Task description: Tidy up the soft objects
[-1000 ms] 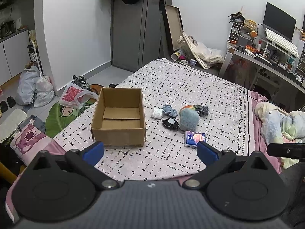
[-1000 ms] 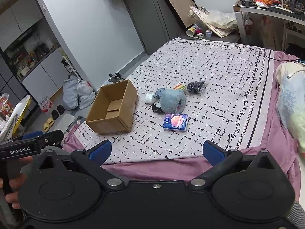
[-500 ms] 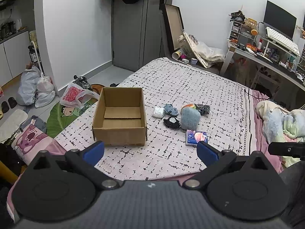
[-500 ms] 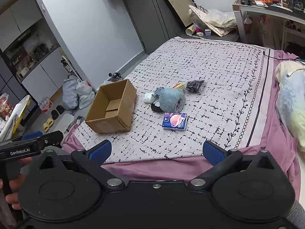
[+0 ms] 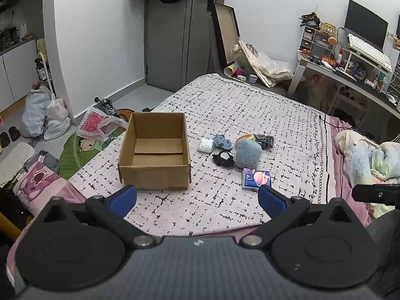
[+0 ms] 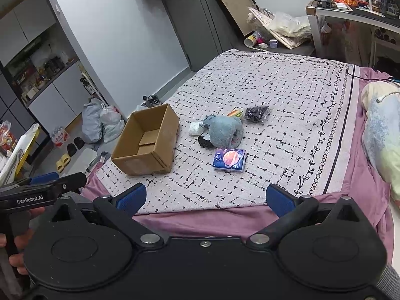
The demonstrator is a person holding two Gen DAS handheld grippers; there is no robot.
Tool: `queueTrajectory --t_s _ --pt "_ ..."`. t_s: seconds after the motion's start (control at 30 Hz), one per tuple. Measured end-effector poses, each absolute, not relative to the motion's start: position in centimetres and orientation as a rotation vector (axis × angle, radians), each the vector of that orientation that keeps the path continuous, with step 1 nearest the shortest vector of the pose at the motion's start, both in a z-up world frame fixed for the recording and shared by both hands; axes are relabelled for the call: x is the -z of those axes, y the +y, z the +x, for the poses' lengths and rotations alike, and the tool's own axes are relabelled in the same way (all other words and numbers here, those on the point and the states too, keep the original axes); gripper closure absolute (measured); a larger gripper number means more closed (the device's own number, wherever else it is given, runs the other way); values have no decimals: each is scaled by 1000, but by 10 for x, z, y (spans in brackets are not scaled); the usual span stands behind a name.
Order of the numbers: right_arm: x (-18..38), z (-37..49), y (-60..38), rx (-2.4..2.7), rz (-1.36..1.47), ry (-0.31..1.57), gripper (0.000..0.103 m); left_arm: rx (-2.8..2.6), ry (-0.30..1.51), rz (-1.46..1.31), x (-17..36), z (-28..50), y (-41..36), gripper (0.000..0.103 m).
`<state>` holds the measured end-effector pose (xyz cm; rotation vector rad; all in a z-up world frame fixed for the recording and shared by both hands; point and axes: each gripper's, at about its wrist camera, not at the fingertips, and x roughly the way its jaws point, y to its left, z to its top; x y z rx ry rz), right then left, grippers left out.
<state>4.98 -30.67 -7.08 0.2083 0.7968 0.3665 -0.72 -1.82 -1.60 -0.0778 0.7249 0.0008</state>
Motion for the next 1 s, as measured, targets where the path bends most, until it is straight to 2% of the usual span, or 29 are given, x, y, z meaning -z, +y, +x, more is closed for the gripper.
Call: queueTrajectory --t_s 0.6,1.0 --pt "79 64 -308 -351 211 818 0 24 721 -115 23 17 -24 1" --pt "86 107 -314 -319 235 840 0 62 721 -113 24 54 -39 1"
